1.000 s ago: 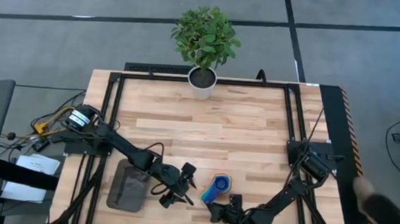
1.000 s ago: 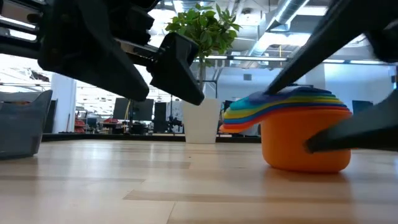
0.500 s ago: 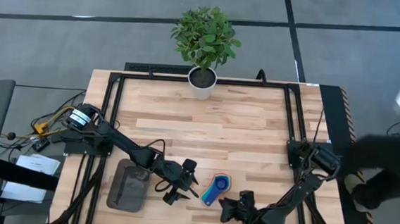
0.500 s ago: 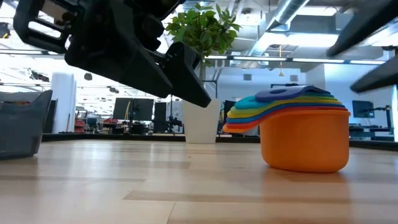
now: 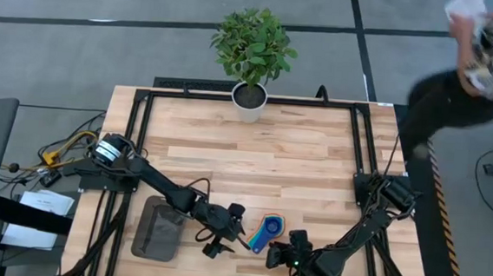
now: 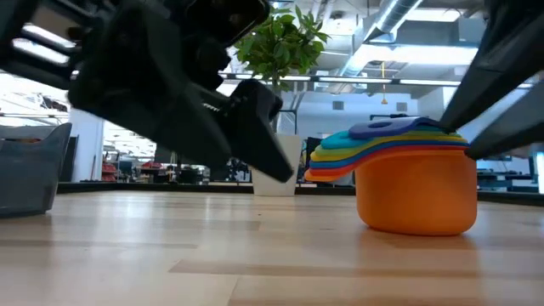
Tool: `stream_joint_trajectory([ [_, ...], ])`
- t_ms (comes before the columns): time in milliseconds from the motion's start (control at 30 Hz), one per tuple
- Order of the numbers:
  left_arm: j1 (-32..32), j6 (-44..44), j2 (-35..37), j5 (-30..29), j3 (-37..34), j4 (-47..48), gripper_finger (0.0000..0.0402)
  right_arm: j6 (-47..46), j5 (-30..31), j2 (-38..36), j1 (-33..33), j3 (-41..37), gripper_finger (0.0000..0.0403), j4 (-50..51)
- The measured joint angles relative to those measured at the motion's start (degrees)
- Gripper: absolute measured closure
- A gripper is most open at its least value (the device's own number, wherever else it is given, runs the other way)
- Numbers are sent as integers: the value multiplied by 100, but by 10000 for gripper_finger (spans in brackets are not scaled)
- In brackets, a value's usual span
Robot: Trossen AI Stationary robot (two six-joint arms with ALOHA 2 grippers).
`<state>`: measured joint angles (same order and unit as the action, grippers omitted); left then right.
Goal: Nest measuring cups in basket
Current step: Put the nested measuring cups into the black bin
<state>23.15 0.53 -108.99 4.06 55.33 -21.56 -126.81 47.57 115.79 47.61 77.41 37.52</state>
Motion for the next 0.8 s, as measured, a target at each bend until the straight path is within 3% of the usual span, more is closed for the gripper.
stream_joint_trajectory([
  [467, 18, 214, 7, 268, 124, -138, 102, 972, -359, 0, -363, 0, 284, -735],
  [800, 58, 308, 7, 318, 124, -302, 102, 1006, -399, 0, -345, 0, 284, -841],
])
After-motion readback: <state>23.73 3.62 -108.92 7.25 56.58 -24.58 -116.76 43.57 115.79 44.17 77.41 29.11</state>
